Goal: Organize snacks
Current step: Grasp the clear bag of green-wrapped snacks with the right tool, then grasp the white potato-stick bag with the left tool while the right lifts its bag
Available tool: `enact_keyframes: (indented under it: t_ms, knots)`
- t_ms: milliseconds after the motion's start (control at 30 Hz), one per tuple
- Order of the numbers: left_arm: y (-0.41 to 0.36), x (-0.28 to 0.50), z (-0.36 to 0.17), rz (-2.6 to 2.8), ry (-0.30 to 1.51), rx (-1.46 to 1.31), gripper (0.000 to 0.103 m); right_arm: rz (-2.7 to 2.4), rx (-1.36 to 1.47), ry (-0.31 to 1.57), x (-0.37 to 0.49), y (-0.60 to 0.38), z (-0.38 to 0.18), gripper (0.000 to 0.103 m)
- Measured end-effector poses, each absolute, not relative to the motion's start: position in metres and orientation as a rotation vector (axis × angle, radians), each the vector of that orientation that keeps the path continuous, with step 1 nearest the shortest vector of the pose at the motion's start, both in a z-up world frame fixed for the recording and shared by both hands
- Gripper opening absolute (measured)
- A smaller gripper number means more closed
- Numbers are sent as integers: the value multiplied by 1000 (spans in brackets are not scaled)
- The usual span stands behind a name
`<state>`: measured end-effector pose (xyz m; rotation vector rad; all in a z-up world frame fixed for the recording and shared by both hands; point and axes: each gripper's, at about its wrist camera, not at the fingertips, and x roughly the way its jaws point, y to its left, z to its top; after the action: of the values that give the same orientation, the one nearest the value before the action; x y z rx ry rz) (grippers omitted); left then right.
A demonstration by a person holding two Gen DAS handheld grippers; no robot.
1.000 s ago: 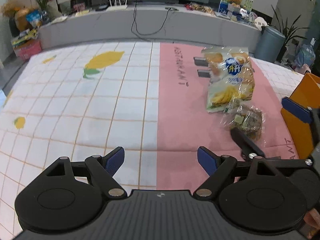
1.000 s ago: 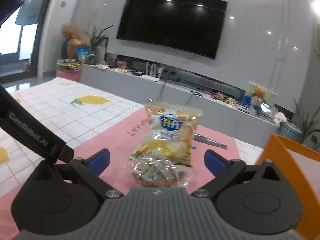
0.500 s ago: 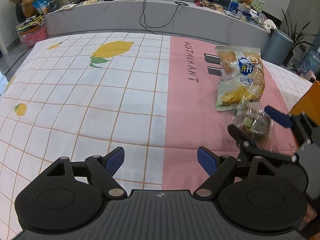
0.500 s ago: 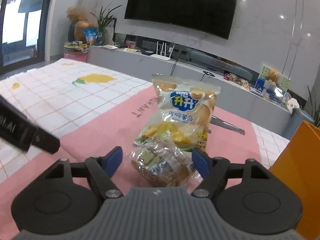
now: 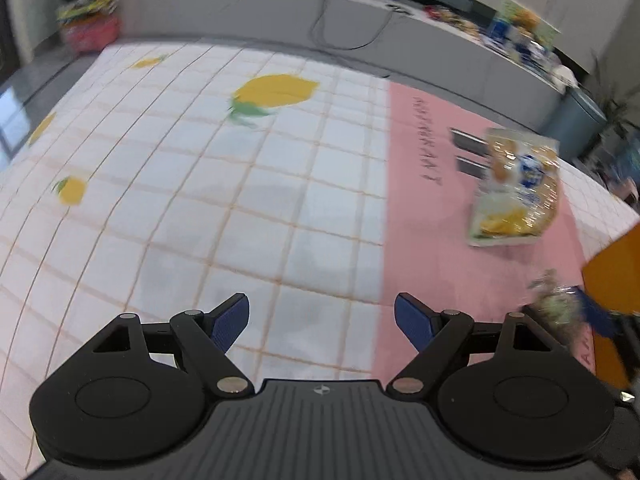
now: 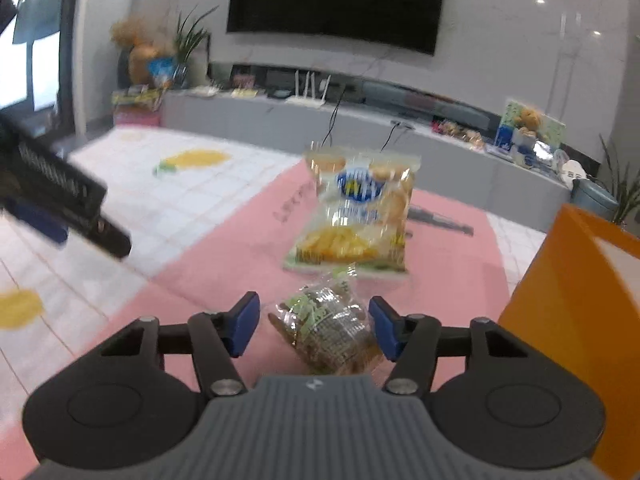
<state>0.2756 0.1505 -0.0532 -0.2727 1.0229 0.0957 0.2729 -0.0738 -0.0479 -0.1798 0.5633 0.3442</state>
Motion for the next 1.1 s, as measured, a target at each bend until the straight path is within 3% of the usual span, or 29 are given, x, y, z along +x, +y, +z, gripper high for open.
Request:
enact_keyframes:
  t_ms: [267, 533, 700, 1100]
  knots:
    - [158, 272, -55, 32, 1052, -307, 97, 235, -92, 493, 346, -48, 14, 58]
    - [164, 281, -39, 39, 1005, -353, 96, 170, -149, 730, 445, -23, -14, 57]
    - [162, 282, -35, 23, 990, -361, 96, 182, -153, 780, 436, -24, -38, 57]
    - [158, 271, -34, 24, 989, -348, 96, 339, -144, 892, 359, -42, -28, 56]
